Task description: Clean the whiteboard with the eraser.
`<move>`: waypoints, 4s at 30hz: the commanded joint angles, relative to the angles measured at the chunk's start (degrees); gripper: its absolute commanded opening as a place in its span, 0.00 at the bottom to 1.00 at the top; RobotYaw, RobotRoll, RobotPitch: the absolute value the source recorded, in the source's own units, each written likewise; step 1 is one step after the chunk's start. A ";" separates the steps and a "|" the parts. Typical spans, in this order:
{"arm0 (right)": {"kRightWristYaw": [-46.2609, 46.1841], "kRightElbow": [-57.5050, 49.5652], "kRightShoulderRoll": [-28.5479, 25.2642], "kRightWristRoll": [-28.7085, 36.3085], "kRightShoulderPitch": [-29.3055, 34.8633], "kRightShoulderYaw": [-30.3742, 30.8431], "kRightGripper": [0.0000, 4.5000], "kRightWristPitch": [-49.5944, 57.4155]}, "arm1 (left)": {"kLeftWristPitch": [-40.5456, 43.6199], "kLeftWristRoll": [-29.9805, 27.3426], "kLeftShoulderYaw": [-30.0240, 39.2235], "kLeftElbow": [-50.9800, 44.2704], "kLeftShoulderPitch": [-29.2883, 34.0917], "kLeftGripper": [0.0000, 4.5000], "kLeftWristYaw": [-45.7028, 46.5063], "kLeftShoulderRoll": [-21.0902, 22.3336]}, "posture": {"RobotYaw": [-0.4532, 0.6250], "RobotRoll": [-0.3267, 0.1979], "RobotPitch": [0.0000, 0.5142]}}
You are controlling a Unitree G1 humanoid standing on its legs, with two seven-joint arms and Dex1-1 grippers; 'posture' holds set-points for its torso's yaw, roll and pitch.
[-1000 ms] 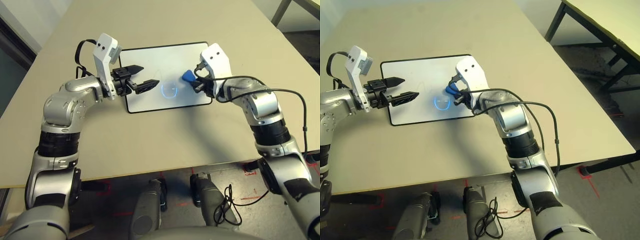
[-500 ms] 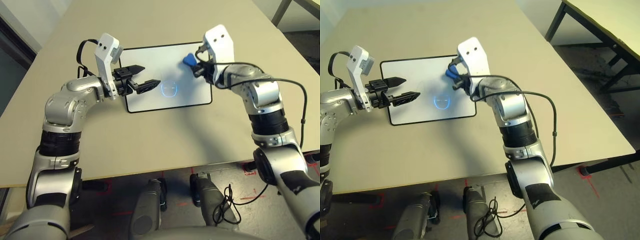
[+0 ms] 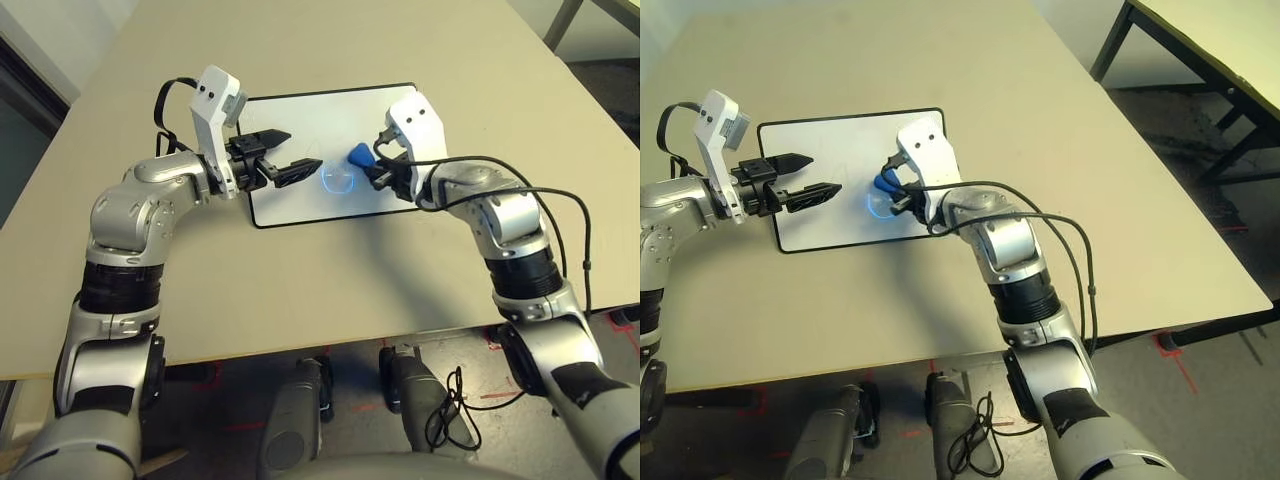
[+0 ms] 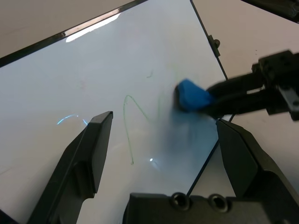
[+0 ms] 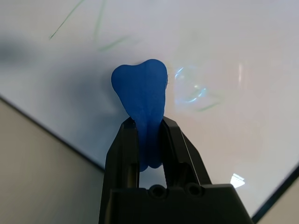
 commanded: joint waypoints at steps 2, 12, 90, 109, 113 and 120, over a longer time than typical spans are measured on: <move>-0.77 2.21 -0.30 -0.83 -0.93 -0.08 0.13 -0.36 | 0.52 -0.40 -0.20 -0.69 0.87 1.00 0.12 -0.19 | 0.43 0.62 0.46; -5.72 10.55 -0.79 -2.63 -8.10 -6.34 0.13 -7.59 | 0.37 -0.34 -0.29 -0.60 0.92 1.00 0.24 -0.57 | 0.42 0.62 0.46; -4.04 13.29 3.00 -3.45 -8.46 -2.84 0.13 -8.79 | 0.53 0.11 0.19 -0.31 2.00 1.00 0.63 -0.05 | 0.43 0.62 0.47; -0.35 12.08 5.39 -3.84 -5.48 3.21 0.13 -7.13 | 1.65 -0.69 1.50 -3.05 5.03 1.00 2.60 0.55 | 0.45 0.62 0.47; 0.66 7.57 5.66 -3.56 -3.29 5.35 0.13 -3.95 | 1.93 -0.84 1.64 -3.39 5.20 1.00 2.84 0.48 | 0.46 0.62 0.48; 0.28 9.27 6.24 -3.93 -5.84 4.13 0.13 -4.81 | 2.21 -1.02 1.67 -3.64 5.30 1.00 3.05 0.53 | 0.46 0.62 0.48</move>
